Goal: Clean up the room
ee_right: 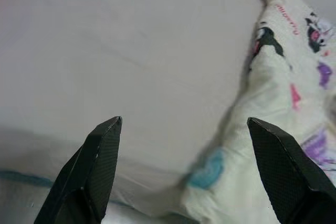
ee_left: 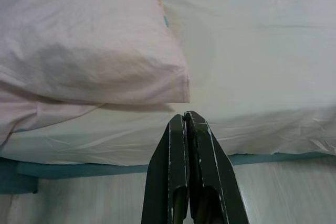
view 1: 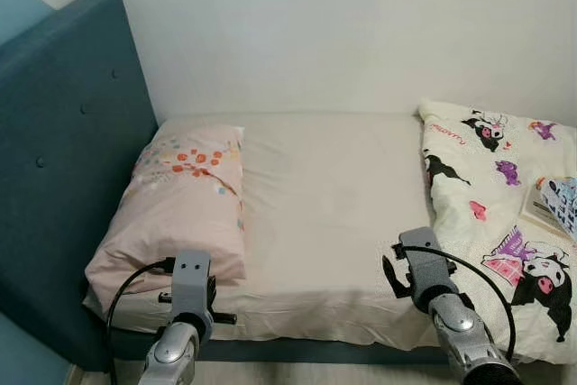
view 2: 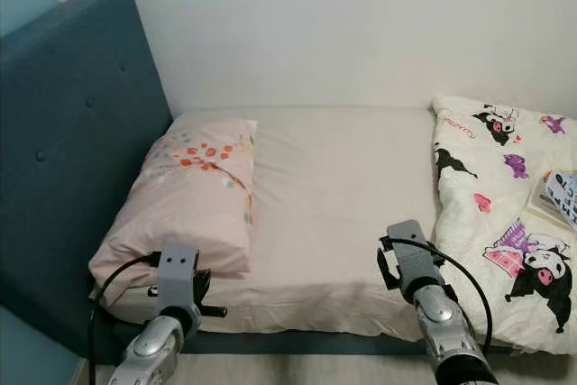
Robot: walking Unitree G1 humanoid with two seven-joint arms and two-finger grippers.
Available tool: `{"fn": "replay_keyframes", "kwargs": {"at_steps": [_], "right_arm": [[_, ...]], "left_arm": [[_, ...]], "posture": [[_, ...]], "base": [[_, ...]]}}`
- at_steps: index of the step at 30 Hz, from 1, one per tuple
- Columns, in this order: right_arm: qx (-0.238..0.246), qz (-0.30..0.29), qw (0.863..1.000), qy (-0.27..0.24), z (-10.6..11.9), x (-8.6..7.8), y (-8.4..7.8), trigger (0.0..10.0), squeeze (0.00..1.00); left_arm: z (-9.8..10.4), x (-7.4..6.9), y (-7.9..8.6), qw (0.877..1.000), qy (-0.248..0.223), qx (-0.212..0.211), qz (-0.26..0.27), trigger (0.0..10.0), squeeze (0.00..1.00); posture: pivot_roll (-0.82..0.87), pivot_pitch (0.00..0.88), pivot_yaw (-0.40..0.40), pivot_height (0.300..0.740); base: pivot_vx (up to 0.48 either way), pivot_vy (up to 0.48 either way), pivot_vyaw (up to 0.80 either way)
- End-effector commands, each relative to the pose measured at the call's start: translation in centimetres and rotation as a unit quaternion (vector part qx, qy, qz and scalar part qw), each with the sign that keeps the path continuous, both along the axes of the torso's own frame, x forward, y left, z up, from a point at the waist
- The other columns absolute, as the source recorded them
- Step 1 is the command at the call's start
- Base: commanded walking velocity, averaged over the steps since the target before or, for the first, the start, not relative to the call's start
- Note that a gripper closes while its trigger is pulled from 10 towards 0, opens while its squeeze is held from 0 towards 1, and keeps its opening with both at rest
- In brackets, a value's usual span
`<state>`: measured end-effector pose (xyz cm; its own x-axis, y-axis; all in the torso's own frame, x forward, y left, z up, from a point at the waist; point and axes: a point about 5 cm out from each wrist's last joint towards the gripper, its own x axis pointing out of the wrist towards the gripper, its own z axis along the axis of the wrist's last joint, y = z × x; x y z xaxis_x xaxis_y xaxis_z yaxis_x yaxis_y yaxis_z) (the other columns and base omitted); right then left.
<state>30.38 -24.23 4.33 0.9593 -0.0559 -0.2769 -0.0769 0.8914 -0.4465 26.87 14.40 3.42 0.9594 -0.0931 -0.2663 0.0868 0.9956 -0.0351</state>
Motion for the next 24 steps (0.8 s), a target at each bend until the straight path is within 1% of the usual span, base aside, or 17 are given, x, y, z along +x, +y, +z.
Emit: {"fn": "replay_keyframes", "kwargs": {"at_steps": [1,3,5,6,7,8,9,11,13,14,18,21,24], "right_arm": [[-0.034,-0.002,0.999,0.025,-1.2,-0.9,-0.2,10.0,0.0],[-0.041,-0.012,0.999,0.024,-1.2,-0.9,-0.5,10.0,0.0],[-0.087,-0.022,0.996,0.016,-0.9,-0.8,-0.9,10.0,0.0],[-0.087,-0.022,0.996,0.016,-0.9,-0.8,-0.9,10.0,0.0],[-0.128,-0.004,0.992,0.011,-0.7,-0.7,-1.0,10.0,0.0],[-0.142,0.007,0.99,0.009,-0.6,-0.6,-0.9,10.0,0.0],[-0.142,0.007,0.99,0.009,-0.6,-0.6,-0.9,10.0,0.0],[-0.176,0.02,0.984,0.015,-0.8,-0.7,-1.0,10.0,0.0],[-0.17,0.024,0.985,0.029,-1.1,-0.8,-1.0,10.0,0.0],[-0.161,0.025,0.986,0.03,-1.1,-0.9,-1.0,10.0,0.0],[-0.153,0.025,0.987,0.028,-1.2,-1.0,-1.0,10.0,0.0],[-0.178,0.015,0.984,0.012,-1.0,-1.0,-1.3,10.0,0.0],[-0.183,0.011,0.983,0.005,-0.9,-1.1,-1.4,10.0,0.0]], "left_arm": [[-0.3,-0.4,0.5,1.0,0.006,0.008,0.002,10.0,0.0],[-0.3,-0.4,0.6,1.0,0.006,0.009,0.003,10.0,0.0],[-0.2,-0.5,0.7,1.0,0.006,0.009,0.004,10.0,0.0],[-0.2,-0.5,0.7,1.0,0.006,0.009,0.004,10.0,0.0],[-0.2,-0.7,0.8,1.0,0.006,0.009,0.003,10.0,0.0],[-0.2,-0.7,0.8,1.0,0.006,0.009,0.002,10.0,0.0],[-0.2,-0.7,0.8,1.0,0.006,0.009,0.002,10.0,0.0],[-0.2,-0.8,0.9,1.0,0.006,0.009,0.0,10.0,0.0],[-0.2,-0.9,0.9,1.0,0.007,0.008,-0.002,10.0,0.0],[-0.2,-0.9,0.8,1.0,0.007,0.008,-0.003,10.0,0.0],[-0.2,-0.9,0.8,1.0,0.007,0.008,-0.004,10.0,0.0],[-0.2,-0.9,0.6,1.0,0.007,0.007,-0.005,10.0,0.0],[-0.2,-0.9,0.5,1.0,0.006,0.006,-0.005,10.0,0.0]], "posture": [[-0.03,0.097,0.003,0.74],[-0.03,0.097,0.003,0.74],[-0.01,0.099,0.003,0.74],[-0.01,0.099,0.003,0.74],[-0.01,0.102,0.004,0.74],[-0.01,0.102,0.004,0.74],[-0.01,0.102,0.004,0.74],[-0.01,0.102,0.004,0.74],[-0.01,0.1,0.005,0.74],[-0.01,0.098,0.004,0.74],[-0.01,0.097,0.004,0.74],[-0.01,0.095,-0.001,0.74],[-0.01,0.097,-0.002,0.74]], "base": [[0.0,0.0,0.0],[0.0,0.0,0.0],[0.0,0.0,0.0],[0.0,0.0,0.0],[0.0,0.0,0.0],[0.0,0.0,0.0],[0.0,0.0,0.0],[0.0,0.0,0.0],[0.0,0.0,0.0],[0.0,0.0,0.0],[0.0,0.0,0.0],[0.0,0.0,0.0],[0.0,0.0,0.0]]}}
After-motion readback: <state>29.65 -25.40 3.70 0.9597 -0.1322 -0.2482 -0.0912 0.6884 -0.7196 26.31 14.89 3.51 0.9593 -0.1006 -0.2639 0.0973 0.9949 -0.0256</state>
